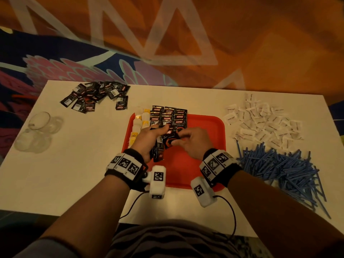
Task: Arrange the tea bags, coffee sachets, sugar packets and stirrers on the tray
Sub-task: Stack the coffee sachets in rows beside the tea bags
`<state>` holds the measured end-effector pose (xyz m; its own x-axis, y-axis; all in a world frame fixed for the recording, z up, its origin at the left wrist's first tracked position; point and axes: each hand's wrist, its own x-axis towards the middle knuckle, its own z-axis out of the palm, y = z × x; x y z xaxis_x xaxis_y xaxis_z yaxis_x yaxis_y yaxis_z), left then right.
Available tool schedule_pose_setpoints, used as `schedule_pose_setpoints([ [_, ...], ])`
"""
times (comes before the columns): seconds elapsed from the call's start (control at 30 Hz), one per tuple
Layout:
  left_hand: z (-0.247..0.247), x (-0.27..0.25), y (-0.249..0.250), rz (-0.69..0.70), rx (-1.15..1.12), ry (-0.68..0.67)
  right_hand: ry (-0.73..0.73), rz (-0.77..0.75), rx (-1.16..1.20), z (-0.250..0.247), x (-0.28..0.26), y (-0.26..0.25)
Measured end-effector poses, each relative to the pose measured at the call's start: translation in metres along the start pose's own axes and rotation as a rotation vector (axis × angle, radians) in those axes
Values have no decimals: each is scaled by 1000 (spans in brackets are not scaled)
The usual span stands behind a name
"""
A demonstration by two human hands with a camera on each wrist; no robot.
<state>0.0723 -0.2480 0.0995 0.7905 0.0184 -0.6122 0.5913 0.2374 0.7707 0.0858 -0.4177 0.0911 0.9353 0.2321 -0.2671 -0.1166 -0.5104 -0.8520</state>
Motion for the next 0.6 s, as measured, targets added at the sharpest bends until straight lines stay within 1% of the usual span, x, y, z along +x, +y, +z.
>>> schedule_pose_setpoints([
  [0.1, -11, 6, -1, 18, 49, 53, 10, 42, 3, 14, 4, -2],
  [0.17, -25, 12, -1, 4, 40, 93, 30, 107, -11, 21, 11, -1],
  [0.23, -43, 17, 0, -68, -81, 93, 42, 158, -86, 28, 21, 0],
  [0.3, -62, 21, 3, -136, -224, 76, 39, 173, -214, 37, 34, 3],
  [0.4, -85, 26, 5, -189, -350, 50, 52, 255, -240, 53, 57, 11],
  [0.6, -125, 38, -1, -209, -423, 19, 51, 427, -236, 87, 104, 21],
])
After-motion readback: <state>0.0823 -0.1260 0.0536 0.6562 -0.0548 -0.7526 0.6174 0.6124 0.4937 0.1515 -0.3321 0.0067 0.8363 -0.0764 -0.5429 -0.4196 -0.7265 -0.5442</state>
